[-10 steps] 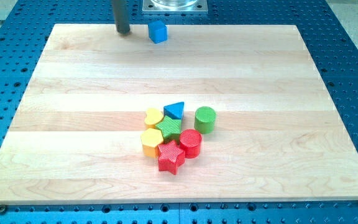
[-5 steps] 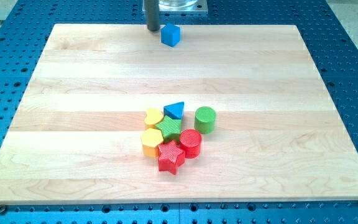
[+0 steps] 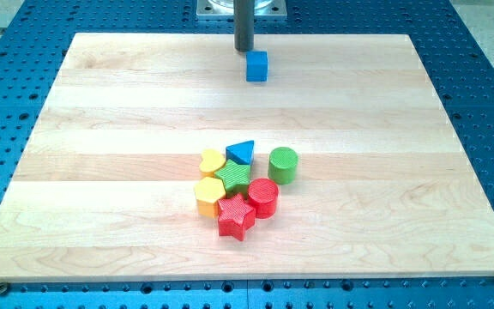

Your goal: Move the blue cube above the triangle

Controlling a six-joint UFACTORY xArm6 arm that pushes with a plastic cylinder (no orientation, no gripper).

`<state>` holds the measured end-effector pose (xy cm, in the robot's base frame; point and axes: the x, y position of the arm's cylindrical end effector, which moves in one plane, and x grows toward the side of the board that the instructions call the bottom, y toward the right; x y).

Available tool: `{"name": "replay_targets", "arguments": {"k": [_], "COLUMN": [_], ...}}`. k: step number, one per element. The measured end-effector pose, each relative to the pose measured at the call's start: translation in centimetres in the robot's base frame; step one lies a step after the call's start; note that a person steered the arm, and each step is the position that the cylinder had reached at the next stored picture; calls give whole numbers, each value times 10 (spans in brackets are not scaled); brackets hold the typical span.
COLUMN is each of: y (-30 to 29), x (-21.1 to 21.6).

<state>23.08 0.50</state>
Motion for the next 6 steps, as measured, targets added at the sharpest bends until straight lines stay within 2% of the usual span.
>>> {"name": "replay_targets", "arguments": {"k": [1,2,3,4,6], "y": [-1,-5,9,73,17], "x": [72,101,59,76,132]}}
